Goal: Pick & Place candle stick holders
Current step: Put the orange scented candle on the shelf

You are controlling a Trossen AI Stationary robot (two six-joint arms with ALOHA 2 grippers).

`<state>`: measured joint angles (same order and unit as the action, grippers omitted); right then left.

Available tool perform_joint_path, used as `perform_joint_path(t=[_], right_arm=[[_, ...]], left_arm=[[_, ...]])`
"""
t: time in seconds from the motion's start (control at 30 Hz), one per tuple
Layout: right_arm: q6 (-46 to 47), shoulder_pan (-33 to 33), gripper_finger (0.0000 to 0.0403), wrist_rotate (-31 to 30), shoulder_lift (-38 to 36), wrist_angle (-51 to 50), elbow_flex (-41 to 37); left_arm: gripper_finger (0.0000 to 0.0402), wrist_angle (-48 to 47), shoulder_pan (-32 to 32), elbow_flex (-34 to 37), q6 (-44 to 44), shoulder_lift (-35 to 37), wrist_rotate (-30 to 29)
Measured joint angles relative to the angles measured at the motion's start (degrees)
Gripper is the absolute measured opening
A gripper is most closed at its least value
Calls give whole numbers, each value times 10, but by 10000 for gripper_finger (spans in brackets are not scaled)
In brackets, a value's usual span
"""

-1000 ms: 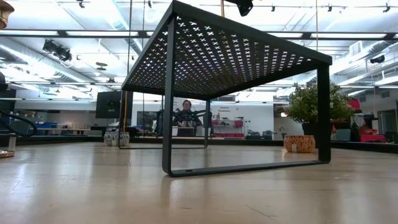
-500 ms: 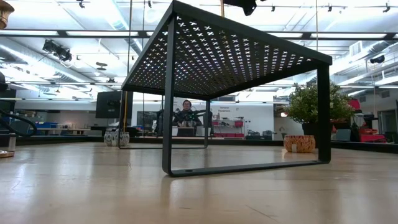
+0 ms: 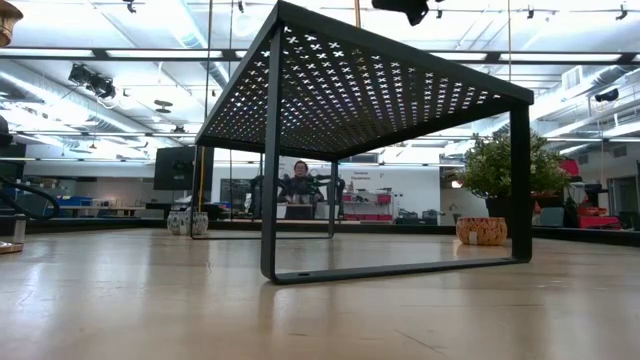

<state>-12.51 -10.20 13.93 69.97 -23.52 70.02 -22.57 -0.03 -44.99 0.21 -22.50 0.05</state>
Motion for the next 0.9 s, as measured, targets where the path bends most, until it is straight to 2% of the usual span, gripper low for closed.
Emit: perform_joint_path(t=[0.9], right_arm=[[0, 0, 190, 0, -8, -69, 0]], left_arm=[[46, 0, 0, 0, 0, 0, 0]])
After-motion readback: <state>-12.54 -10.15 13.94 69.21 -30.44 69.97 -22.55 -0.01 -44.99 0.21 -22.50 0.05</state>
